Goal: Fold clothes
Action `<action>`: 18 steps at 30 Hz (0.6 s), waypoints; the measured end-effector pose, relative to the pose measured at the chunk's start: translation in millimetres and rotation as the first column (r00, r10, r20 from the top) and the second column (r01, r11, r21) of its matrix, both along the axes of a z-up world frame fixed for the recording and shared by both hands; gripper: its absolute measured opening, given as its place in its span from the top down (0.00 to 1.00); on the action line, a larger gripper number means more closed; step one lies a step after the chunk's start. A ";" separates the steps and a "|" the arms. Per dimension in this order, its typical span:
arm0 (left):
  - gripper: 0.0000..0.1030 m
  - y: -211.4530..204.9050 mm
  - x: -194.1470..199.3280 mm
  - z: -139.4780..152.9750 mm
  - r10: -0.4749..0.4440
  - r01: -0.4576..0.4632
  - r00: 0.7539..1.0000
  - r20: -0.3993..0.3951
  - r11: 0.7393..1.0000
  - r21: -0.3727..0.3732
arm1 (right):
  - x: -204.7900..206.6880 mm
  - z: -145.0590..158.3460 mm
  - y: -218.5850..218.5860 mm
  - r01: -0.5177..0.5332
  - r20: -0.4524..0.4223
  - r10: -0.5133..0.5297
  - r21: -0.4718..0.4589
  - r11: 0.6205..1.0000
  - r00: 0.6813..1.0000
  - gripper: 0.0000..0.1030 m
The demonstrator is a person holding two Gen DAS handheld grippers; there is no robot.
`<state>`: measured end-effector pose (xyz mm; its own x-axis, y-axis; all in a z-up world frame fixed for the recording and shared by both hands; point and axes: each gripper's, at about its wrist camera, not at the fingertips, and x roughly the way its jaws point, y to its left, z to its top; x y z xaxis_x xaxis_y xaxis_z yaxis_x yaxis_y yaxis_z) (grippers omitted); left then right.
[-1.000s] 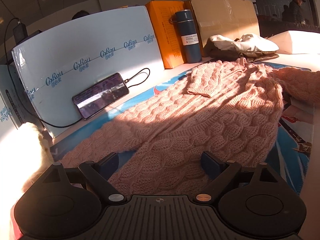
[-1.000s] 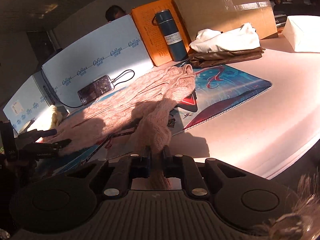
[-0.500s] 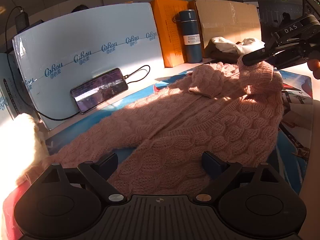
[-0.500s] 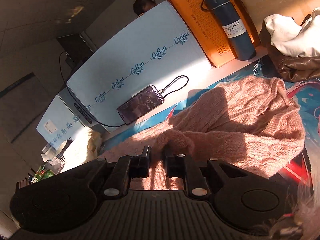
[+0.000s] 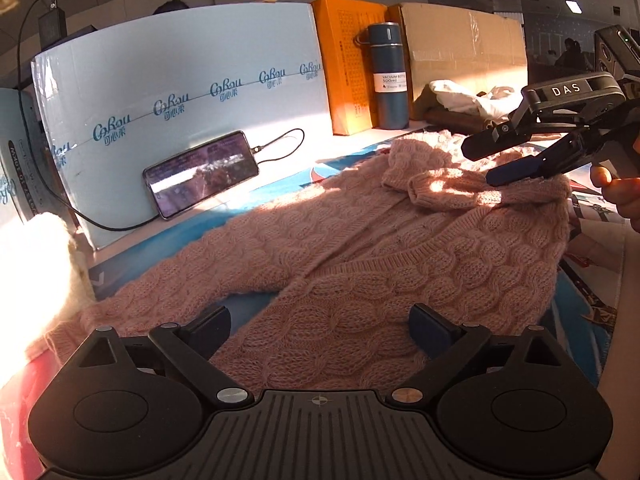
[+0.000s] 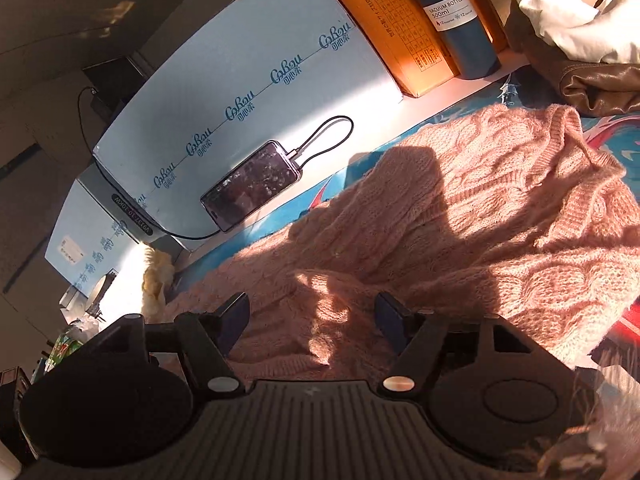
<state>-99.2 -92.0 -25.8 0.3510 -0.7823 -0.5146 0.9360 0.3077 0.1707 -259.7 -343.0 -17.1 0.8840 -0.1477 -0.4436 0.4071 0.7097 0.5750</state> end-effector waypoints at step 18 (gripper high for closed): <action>0.04 61.4 -4.4 6.3 -0.118 0.046 0.941 0.319 0.973 0.225 | -71.0 0.2 41.8 -0.272 -0.463 -0.072 -0.632 0.725 0.884 0.03</action>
<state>-103.6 -30.6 -19.5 0.4677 -0.7012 -0.5382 0.8370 0.1555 0.5247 -330.7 -301.2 -16.9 0.6524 -0.4742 -0.5912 0.3856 0.8792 -0.2797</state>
